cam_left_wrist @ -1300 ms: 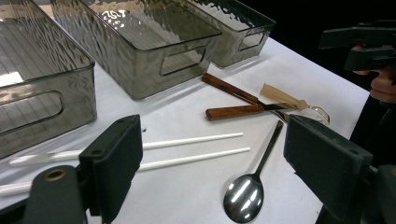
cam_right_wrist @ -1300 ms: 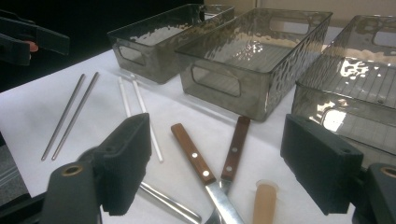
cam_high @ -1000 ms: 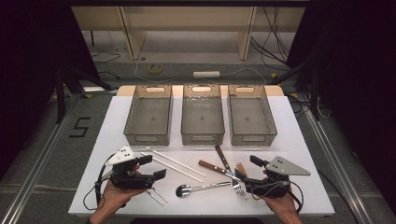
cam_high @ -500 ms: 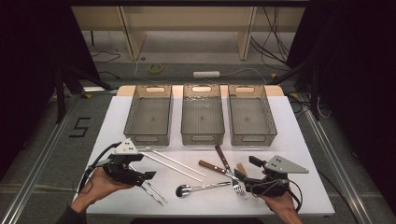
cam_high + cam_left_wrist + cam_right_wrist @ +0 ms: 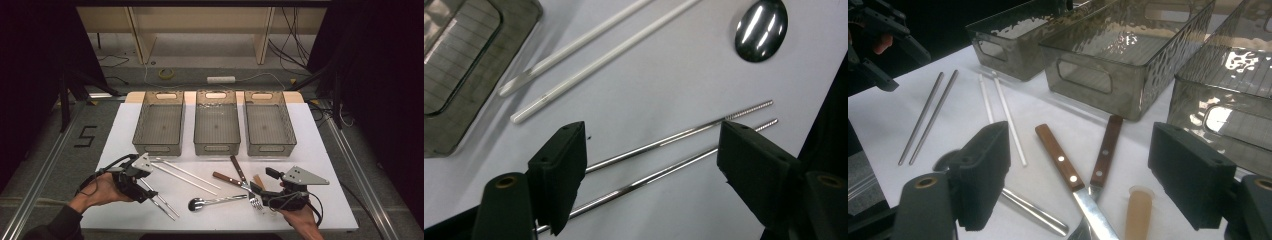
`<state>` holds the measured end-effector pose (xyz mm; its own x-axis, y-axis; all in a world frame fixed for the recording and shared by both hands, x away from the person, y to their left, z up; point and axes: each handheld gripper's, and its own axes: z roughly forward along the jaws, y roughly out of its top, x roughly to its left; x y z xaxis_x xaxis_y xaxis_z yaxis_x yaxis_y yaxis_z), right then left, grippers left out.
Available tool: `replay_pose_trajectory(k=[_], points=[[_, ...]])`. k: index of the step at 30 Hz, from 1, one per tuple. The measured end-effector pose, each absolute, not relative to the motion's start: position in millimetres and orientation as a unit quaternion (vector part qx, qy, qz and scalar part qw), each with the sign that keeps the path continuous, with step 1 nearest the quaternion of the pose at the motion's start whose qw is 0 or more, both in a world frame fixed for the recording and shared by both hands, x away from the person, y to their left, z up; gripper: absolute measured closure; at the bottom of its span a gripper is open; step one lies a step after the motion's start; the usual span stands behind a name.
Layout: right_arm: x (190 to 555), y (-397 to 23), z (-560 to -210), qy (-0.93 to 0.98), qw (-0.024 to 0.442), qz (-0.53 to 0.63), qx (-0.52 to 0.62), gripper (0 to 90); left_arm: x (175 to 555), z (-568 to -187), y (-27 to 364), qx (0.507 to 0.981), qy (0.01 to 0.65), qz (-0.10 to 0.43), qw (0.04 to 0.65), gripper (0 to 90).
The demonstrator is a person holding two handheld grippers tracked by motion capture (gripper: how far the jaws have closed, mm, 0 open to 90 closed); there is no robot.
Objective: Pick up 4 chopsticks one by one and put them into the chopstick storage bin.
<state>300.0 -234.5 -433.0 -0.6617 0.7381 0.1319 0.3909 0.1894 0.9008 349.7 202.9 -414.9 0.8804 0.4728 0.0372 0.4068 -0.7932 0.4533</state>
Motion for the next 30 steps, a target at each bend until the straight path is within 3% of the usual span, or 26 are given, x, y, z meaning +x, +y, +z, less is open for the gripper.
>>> replay_pose_trajectory(k=[7, 20, 30], points=[[301, -234, -433, 0.755, 0.170, 0.511, 0.375, 25.9, 354, -423, 198, 0.965, 0.190, 0.063, 0.169, 32.0], [301, -234, -434, 0.756, 0.168, 0.507, 0.378, 26.1, 354, -435, 193, 0.979, 0.144, 0.061, 0.133, 39.4], [301, -234, -434, 0.755, 0.167, 0.509, 0.378, 26.1, 359, -444, 191, 0.988, 0.110, 0.059, 0.089, 49.9]])
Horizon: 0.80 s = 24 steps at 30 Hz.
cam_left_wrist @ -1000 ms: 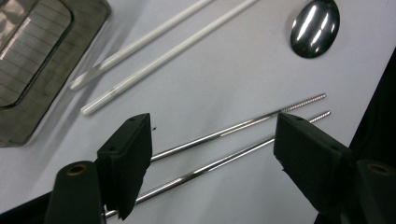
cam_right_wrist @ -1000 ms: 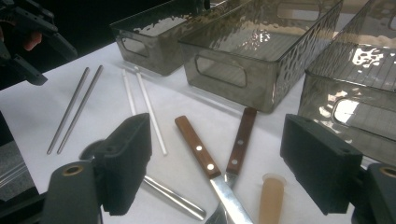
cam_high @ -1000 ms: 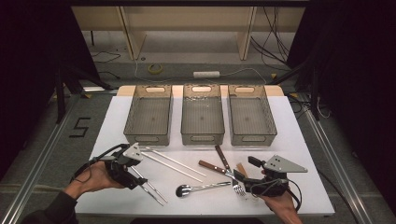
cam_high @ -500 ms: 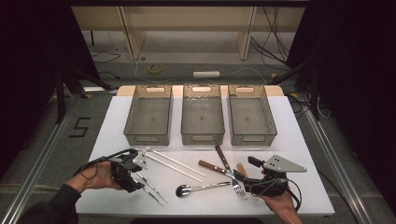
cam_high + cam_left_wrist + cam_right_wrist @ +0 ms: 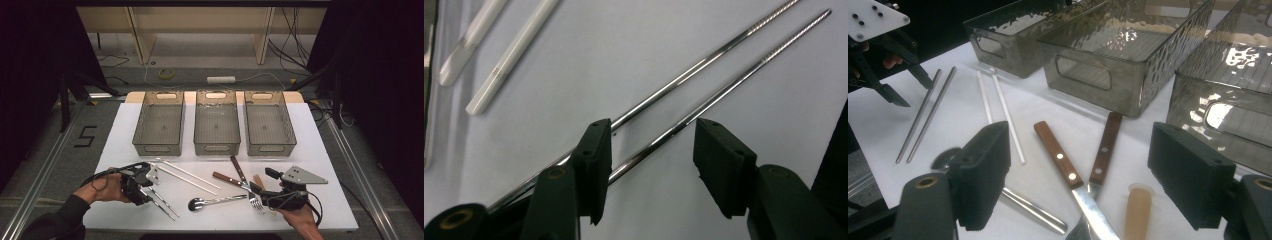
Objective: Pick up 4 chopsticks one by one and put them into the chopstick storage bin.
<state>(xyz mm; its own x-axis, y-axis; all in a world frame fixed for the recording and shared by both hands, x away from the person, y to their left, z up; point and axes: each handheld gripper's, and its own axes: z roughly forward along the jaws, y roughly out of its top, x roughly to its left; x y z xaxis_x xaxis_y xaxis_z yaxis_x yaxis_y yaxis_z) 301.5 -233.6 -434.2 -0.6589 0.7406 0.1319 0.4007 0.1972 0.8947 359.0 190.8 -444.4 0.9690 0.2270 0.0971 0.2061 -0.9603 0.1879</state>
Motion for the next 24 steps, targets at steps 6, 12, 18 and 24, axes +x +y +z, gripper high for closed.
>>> replay_pose_trajectory(k=[6, 12, 18, 24], points=[[301, -234, -434, 0.755, 0.167, 0.509, 0.377, 26.1, 362, -447, 189, 0.992, 0.091, 0.056, 0.071, 55.3], [302, -234, -434, 0.756, 0.166, 0.508, 0.378, 26.1, 362, -449, 190, 0.994, 0.076, 0.048, 0.069, 58.3], [302, -234, -434, 0.756, 0.165, 0.508, 0.378, 26.1, 363, -454, 189, 0.996, 0.053, 0.045, 0.059, 60.8], [302, -234, -435, 0.756, 0.163, 0.508, 0.380, 26.2, 363, -459, 188, 0.997, 0.034, 0.041, 0.049, 64.1]])
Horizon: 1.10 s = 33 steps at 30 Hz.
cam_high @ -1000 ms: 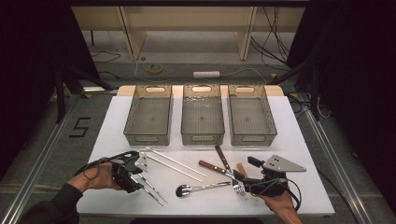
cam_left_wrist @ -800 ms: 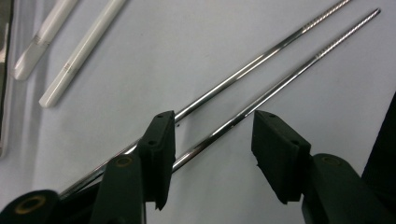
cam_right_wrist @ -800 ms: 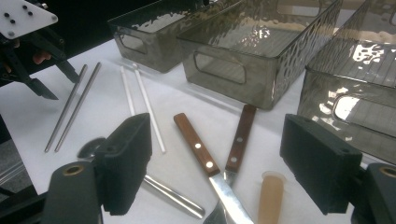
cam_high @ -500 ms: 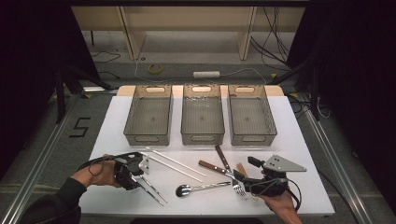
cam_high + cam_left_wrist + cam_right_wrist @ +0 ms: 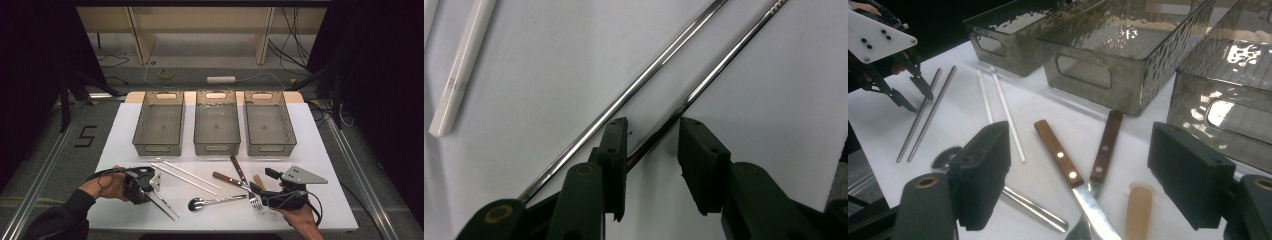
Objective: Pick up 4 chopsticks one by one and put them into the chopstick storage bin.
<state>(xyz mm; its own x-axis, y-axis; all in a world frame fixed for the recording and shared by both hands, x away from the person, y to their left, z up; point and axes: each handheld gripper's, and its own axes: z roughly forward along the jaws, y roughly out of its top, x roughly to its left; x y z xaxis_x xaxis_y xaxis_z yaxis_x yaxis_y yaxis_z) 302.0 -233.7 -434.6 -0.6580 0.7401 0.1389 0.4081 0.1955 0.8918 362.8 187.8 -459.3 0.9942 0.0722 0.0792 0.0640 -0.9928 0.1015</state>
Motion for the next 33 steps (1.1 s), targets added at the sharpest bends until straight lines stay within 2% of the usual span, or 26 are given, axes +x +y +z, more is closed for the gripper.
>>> replay_pose_trajectory(k=[7, 33], points=[[302.2, -233.6, -434.7, 0.756, 0.163, 0.508, 0.379, 26.3, 363.2, -460.8, 184.0, 0.999, 0.012, 0.033, 0.025, 67.4], [302.7, -232.8, -435.2, 0.759, 0.162, 0.504, 0.378, 26.4, 358.0, -461.8, 184.5, 0.998, -0.047, 0.024, 0.030, 80.5]])
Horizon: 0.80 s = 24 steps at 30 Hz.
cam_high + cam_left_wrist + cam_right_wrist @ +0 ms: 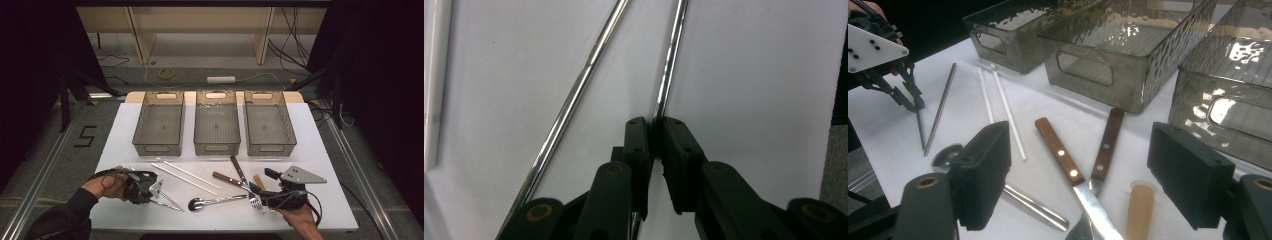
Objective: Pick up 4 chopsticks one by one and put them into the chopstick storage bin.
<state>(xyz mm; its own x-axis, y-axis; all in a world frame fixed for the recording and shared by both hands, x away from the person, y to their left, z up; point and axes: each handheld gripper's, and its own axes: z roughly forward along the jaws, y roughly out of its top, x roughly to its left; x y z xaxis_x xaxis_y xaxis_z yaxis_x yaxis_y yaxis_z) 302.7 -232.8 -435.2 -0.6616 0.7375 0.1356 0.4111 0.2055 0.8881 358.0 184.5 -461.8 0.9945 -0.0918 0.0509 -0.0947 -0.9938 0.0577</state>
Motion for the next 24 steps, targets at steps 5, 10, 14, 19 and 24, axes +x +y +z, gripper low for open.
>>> replay_pose_trajectory(k=[5, 10, 14, 19, 24], points=[[302.0, -230.9, -435.5, 0.763, 0.161, 0.501, 0.375, 26.5, 357.7, -461.5, 184.8, 0.997, -0.062, 0.025, 0.028, 82.6], [302.1, -230.8, -435.5, 0.763, 0.161, 0.501, 0.374, 26.6, 357.3, -461.7, 186.0, 0.997, -0.066, 0.024, 0.034, 83.9], [302.3, -231.4, -435.4, 0.762, 0.161, 0.502, 0.375, 26.6, 357.5, -461.6, 185.8, 0.997, -0.067, 0.025, 0.034, 84.4], [302.4, -231.3, -435.5, 0.762, 0.159, 0.503, 0.376, 26.6, 357.9, -460.9, 185.0, 0.997, -0.070, 0.024, 0.027, 84.7], [302.4, -231.4, -435.4, 0.762, 0.159, 0.502, 0.376, 26.7, 359.3, -457.0, 185.1, 0.997, -0.068, 0.032, 0.033, 85.1]])
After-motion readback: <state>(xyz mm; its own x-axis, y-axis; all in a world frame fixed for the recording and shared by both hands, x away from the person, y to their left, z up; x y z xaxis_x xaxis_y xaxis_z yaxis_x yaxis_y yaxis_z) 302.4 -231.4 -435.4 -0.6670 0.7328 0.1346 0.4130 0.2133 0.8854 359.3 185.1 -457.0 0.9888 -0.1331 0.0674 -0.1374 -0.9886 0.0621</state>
